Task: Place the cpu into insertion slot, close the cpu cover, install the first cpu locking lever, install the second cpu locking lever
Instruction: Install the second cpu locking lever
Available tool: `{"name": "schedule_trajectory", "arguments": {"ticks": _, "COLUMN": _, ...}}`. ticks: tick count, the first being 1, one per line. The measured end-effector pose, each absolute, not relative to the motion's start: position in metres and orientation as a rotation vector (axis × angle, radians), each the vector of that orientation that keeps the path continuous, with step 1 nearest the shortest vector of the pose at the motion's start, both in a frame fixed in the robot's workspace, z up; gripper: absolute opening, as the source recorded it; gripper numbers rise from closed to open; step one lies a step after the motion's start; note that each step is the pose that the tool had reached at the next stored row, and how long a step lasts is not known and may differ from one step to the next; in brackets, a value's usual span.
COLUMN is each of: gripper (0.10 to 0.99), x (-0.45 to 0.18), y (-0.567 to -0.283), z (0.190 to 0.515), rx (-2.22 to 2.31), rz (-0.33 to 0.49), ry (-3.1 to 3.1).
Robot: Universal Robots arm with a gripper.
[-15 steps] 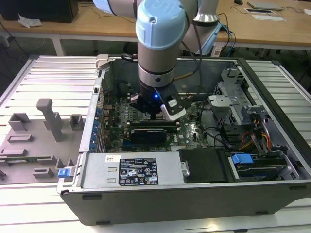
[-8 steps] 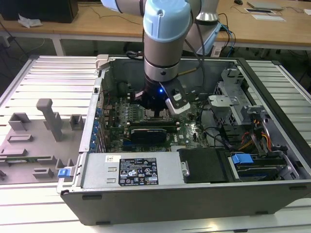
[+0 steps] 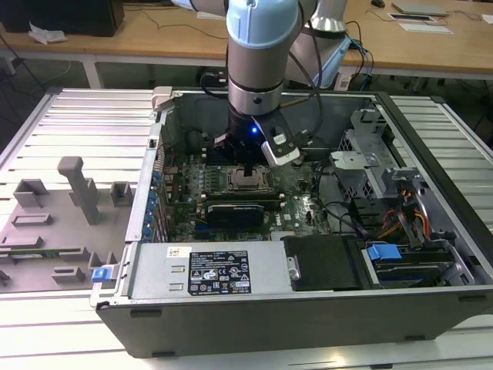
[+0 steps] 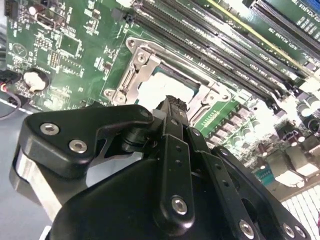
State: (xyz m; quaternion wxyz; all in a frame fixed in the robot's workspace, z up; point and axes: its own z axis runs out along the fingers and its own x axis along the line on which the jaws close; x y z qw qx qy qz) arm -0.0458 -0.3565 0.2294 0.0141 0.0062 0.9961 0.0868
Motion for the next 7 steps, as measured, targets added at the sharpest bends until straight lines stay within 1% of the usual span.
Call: {"name": "schedule_trajectory", "arguments": {"ticks": 7, "gripper": 0.106, "x": -0.0458, "y": -0.3563, "z": 0.2295, "rx": 0.020, "rz": 0.270, "ry": 3.101}}
